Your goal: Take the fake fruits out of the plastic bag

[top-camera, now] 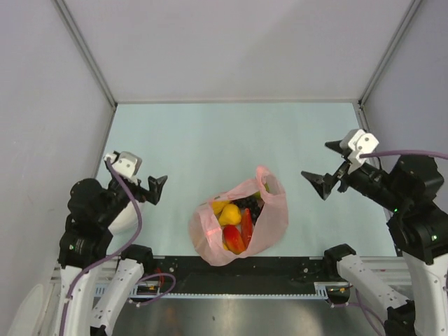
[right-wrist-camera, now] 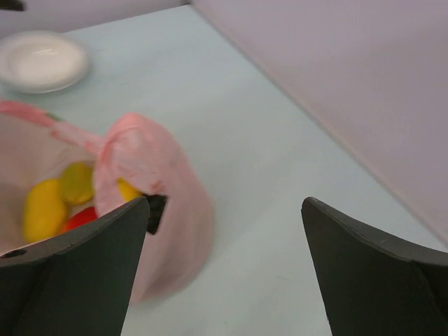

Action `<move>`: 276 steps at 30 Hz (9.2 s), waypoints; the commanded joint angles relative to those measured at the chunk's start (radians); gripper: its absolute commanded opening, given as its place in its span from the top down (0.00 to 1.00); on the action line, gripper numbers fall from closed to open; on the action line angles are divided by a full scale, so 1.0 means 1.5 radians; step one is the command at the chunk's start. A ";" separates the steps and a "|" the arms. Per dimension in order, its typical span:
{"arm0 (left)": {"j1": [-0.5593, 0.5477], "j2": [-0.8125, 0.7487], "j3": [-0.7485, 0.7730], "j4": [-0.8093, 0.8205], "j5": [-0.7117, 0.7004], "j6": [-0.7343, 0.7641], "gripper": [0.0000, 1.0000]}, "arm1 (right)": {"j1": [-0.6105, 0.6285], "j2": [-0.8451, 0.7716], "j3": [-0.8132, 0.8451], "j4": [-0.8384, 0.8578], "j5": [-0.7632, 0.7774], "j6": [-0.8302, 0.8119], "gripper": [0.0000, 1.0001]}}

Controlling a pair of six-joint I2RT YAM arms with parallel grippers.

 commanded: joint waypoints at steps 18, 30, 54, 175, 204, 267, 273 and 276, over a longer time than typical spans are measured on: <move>0.013 -0.032 0.036 -0.024 -0.013 0.015 0.00 | 0.185 0.191 0.010 -0.079 -0.096 -0.009 0.00; 0.060 -0.029 0.013 0.030 0.016 -0.009 0.00 | 0.227 0.287 -0.020 0.101 0.055 0.006 0.19; -0.064 0.231 0.153 0.098 0.338 -0.179 0.00 | -0.153 0.415 0.075 0.342 0.039 0.195 1.00; 0.681 0.551 -0.179 0.095 -0.126 0.138 0.19 | -0.262 0.090 -0.187 0.176 -0.055 0.225 0.23; 0.108 0.701 -0.098 -0.009 0.104 0.270 1.00 | -0.273 0.110 -0.195 0.154 -0.049 0.179 0.23; -0.427 0.429 -0.028 0.269 0.047 0.098 0.09 | -0.191 0.162 -0.079 0.055 -0.116 0.116 0.23; -0.475 0.565 0.033 0.276 -0.046 0.143 0.10 | -0.122 0.161 -0.149 0.095 0.039 0.127 0.23; -0.482 0.641 0.082 0.297 -0.074 0.128 0.12 | -0.085 0.179 -0.181 0.105 0.132 0.159 0.23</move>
